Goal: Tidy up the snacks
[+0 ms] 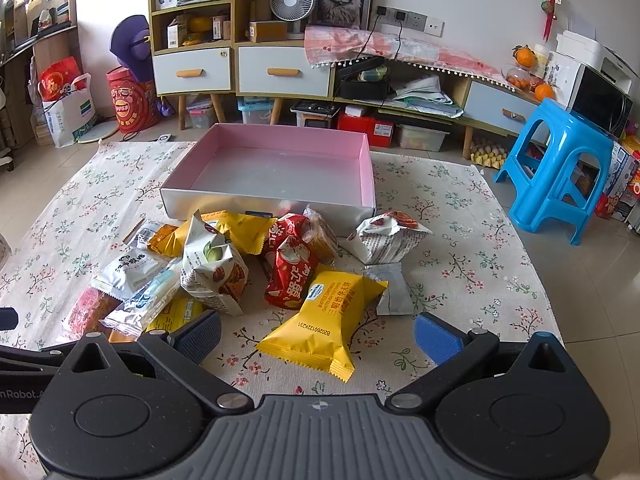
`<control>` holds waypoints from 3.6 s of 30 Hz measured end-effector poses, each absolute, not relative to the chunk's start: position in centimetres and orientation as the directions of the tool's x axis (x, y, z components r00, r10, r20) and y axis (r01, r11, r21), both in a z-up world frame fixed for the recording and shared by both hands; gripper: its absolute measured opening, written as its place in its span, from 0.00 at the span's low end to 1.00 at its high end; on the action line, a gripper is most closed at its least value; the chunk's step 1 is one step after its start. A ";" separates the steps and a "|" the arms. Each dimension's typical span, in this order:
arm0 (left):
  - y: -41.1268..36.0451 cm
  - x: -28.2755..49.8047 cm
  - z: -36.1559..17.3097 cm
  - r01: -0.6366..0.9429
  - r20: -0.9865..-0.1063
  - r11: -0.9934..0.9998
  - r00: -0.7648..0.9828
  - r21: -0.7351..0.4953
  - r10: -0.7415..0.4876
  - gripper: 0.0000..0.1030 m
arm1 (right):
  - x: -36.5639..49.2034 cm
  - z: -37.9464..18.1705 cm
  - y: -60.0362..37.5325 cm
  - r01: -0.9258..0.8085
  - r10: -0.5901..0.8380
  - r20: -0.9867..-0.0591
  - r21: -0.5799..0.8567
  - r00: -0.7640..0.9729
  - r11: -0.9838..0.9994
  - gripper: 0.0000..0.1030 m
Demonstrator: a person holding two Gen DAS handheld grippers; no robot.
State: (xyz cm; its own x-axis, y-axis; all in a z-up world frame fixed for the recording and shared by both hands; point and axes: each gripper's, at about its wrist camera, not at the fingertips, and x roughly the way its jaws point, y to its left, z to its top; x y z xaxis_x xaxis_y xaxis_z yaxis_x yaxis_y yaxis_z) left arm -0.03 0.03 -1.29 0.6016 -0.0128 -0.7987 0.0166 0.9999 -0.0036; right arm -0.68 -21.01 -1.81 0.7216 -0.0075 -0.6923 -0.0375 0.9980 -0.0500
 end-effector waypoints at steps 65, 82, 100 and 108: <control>0.0 8.3 -4.1 0.304 -0.792 0.928 0.500 -0.217 -0.349 0.83 | 6.9 -5.1 -25.4 -0.060 0.203 -0.826 0.202 0.526 0.978 0.83; -2.1 8.9 -5.0 0.400 -0.799 0.916 0.539 -0.036 -0.267 0.24 | 8.5 -7.6 -24.7 -0.001 0.098 -0.869 0.111 0.484 0.994 0.59; -0.5 9.7 -5.4 0.322 -0.786 0.938 0.546 -0.124 -0.291 0.17 | 8.3 -7.1 -25.3 0.019 0.104 -0.843 0.134 0.528 0.991 0.30; 0.4 9.2 -4.2 0.295 -0.780 0.937 0.535 -0.189 -0.325 0.16 | 7.6 -5.1 -26.1 0.026 0.139 -0.806 0.187 0.575 0.982 0.30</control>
